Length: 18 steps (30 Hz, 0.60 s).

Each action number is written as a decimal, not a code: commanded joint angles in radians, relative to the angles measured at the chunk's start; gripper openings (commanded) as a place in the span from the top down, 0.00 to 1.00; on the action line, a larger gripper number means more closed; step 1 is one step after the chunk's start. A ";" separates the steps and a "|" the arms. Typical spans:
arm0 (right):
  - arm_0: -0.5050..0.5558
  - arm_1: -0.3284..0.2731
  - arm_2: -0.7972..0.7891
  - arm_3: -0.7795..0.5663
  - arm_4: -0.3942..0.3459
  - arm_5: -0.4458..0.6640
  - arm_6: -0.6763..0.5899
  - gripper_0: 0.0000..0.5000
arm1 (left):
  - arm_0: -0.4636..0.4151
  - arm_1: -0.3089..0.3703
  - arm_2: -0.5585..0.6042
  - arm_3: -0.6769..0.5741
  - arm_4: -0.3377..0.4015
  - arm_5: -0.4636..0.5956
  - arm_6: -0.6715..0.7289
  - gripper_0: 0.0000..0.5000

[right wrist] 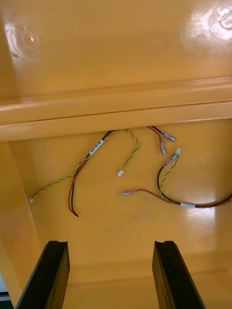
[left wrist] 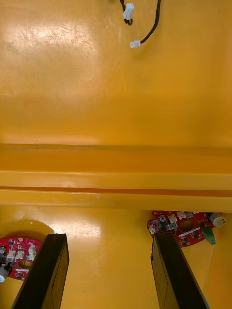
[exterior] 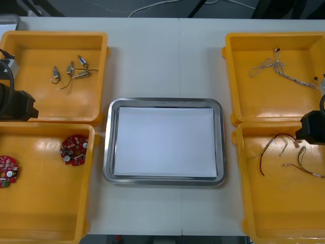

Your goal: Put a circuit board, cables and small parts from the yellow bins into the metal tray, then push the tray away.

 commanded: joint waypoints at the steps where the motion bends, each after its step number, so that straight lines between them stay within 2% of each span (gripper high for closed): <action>1: 0.013 0.008 -0.028 -0.032 0.008 0.000 0.040 0.00 | 0.012 -0.009 0.030 -0.031 0.003 0.006 0.091 0.00; 18: 0.013 0.008 -0.028 -0.032 0.008 0.000 0.040 0.00 | 0.012 -0.009 0.030 -0.031 0.003 0.006 0.091 0.00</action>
